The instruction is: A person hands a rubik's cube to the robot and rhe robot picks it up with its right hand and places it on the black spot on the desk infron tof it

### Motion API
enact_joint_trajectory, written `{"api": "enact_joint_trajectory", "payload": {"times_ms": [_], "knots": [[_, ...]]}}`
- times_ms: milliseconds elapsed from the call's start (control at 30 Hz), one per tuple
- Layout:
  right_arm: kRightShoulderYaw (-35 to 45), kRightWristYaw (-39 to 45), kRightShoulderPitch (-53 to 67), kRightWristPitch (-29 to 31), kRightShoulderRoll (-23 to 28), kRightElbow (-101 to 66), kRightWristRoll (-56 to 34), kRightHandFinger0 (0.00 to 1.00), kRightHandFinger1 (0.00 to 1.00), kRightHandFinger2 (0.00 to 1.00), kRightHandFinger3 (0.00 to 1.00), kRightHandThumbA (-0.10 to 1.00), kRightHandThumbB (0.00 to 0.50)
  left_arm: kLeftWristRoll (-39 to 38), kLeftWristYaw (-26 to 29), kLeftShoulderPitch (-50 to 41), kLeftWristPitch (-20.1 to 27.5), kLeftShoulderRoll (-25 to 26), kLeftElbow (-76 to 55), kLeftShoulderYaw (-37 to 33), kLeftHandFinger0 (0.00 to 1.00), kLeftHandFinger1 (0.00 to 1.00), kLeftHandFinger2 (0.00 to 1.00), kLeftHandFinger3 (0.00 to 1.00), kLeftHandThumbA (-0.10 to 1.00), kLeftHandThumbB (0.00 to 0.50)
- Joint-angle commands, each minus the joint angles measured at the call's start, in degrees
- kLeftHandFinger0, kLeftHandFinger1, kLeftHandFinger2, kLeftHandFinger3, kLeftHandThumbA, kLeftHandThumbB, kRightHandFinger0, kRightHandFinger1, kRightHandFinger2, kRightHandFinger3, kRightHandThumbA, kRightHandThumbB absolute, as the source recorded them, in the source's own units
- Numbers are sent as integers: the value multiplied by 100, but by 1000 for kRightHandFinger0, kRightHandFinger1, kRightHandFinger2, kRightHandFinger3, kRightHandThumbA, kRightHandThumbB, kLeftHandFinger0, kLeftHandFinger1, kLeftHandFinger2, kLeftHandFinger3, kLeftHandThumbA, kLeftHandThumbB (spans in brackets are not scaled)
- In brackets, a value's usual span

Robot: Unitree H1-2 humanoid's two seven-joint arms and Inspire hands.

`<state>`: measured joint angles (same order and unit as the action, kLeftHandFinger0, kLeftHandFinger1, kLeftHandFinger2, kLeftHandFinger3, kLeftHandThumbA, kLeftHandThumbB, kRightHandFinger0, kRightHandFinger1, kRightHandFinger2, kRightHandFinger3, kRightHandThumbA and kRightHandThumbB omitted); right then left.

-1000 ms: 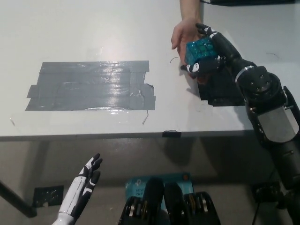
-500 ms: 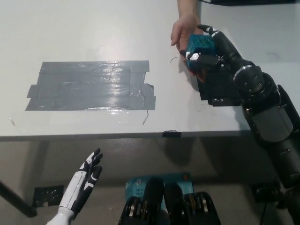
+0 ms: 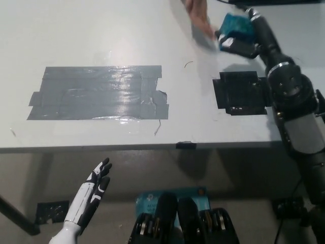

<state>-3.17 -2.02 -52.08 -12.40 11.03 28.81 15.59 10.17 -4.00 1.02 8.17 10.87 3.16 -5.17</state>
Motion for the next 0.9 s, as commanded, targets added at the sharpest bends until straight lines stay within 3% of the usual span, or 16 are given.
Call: {"api": "enact_joint_trajectory", "payload": {"times_ms": [0,133,200,233,367,467,567,600,633,667,700,733,767,800,867], "knots": [[314,-593,-259,585,200,-267,6,93,560,968,923,-100,155,-58,-20,69,29,54,-91,70,1000,1000,1000,1000,1000,187],[345,-781,-232,928,330,77,91,68,523,949,907,-100,162,-103,-37,59,13,49,-116,83,1000,1000,1000,1000,995,177],[321,-770,-121,874,362,201,100,15,475,899,859,-100,183,-96,-24,61,11,36,-120,85,1000,1000,1000,1000,980,170],[318,-790,-95,918,361,247,89,19,471,859,818,-100,219,-81,-22,71,25,37,-114,78,1000,1000,1000,1000,982,168],[194,-875,74,1046,334,682,166,37,558,965,959,-100,158,-56,-7,71,39,28,-106,70,1000,1000,1000,1000,997,175],[130,-979,153,1315,268,1207,157,14,571,923,967,-100,186,-61,7,78,40,16,-94,78,1000,1000,1000,1000,998,186],[20,-964,163,1301,255,1692,184,65,623,971,984,-100,166,-52,2,98,54,23,-90,72,1000,1000,1000,1000,1000,185],[-37,-878,181,1367,273,1899,167,142,693,1000,1000,-100,182,-58,-3,99,39,24,-86,73,1000,1000,1000,1000,1000,180],[-59,-859,156,1401,283,1977,158,181,700,1000,984,-100,187,-64,-8,121,29,31,-92,79,1000,1000,1000,1000,1000,179],[-106,-744,155,1285,301,2033,154,263,704,924,939,-100,231,-43,-4,122,28,38,-96,75,1000,1000,1000,1000,1000,176],[-158,-356,158,1163,358,1989,53,628,945,1000,1000,89,274,-22,-1,125,19,43,-103,72,1000,1000,1000,1000,1000,182],[-248,-20,150,979,424,1951,23,1000,1000,1000,1000,271,328,-22,-1,135,28,47,-98,74,1000,1000,1000,1000,1000,181],[-463,402,168,718,546,1797,119,1000,1000,1000,1000,529,378,-8,-2,132,10,49,-113,70,1000,1000,1000,1000,1000,176],[-556,464,175,562,588,1699,190,1000,1000,1000,1000,616,439,-12,-5,132,10,45,-113,67,1000,1000,1000,1000,1000,174],[-608,459,210,518,643,1517,179,1000,1000,1000,1000,695,491,-21,-8,133,14,40,-104,64,1000,1000,1000,1000,1000,174]]}}
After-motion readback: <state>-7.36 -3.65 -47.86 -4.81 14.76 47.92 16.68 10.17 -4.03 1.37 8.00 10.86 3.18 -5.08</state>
